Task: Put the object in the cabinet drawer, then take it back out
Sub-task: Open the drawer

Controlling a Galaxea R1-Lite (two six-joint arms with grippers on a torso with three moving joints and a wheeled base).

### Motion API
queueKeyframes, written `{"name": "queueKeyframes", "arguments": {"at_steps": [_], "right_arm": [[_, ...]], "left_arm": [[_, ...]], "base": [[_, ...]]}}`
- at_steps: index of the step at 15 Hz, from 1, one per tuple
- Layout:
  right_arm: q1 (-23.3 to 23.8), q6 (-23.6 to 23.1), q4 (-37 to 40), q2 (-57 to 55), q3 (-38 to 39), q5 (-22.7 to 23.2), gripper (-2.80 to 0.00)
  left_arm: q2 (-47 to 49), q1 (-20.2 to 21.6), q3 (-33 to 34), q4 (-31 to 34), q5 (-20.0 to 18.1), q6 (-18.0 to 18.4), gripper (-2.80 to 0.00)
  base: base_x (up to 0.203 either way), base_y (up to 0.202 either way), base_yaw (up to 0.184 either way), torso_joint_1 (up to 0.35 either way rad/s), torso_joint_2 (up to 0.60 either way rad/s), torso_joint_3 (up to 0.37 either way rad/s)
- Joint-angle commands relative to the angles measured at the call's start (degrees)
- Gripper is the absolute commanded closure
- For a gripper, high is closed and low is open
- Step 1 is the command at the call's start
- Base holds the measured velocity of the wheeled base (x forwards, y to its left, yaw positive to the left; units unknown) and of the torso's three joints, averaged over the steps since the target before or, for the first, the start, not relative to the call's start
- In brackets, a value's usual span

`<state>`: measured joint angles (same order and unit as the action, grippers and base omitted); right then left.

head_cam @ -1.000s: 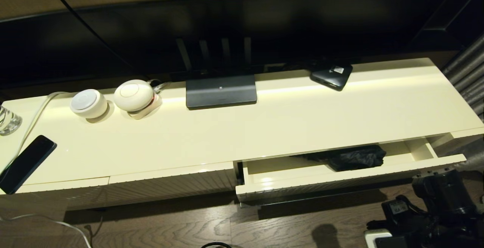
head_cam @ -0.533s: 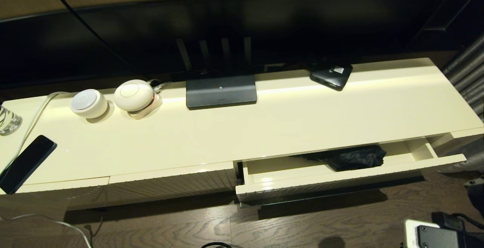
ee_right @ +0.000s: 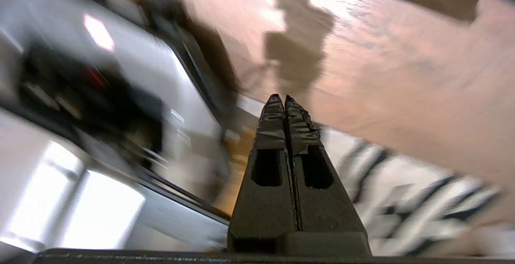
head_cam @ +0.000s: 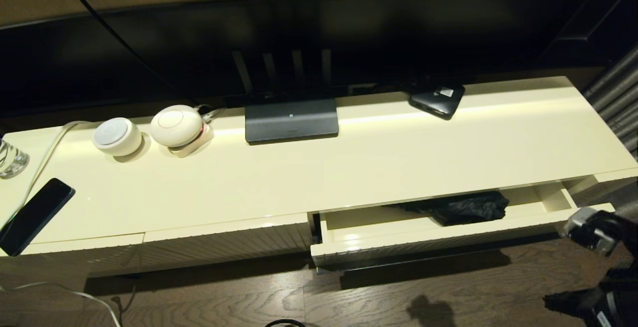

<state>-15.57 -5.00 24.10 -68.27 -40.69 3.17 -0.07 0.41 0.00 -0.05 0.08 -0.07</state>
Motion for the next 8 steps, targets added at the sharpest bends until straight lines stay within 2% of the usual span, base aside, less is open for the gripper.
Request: {"name": "queueKeyframes", "arguments": {"at_steps": [1, 4, 8], "right_arm": [[-0.17, 12.37, 2.40, -2.44, -4.98, -0.29, 0.00], [-0.15, 20.56, 2.72, -7.07, -6.21, -0.44, 0.00], [0.55, 23.94, 2.44, -12.69, -10.23, -0.53, 0.00]], "left_arm": [[0.07, 0.02, 0.18, -0.04, 0.01, -0.01, 0.00], [0.07, 0.02, 0.18, -0.04, 0.01, -0.01, 0.00], [0.07, 0.02, 0.18, -0.04, 0.01, -0.01, 0.00]], "base": [[0.000, 0.000, 0.000, 0.000, 0.00, 0.000], [0.000, 0.000, 0.000, 0.000, 0.00, 0.000], [0.000, 0.000, 0.000, 0.000, 0.00, 0.000]]}}
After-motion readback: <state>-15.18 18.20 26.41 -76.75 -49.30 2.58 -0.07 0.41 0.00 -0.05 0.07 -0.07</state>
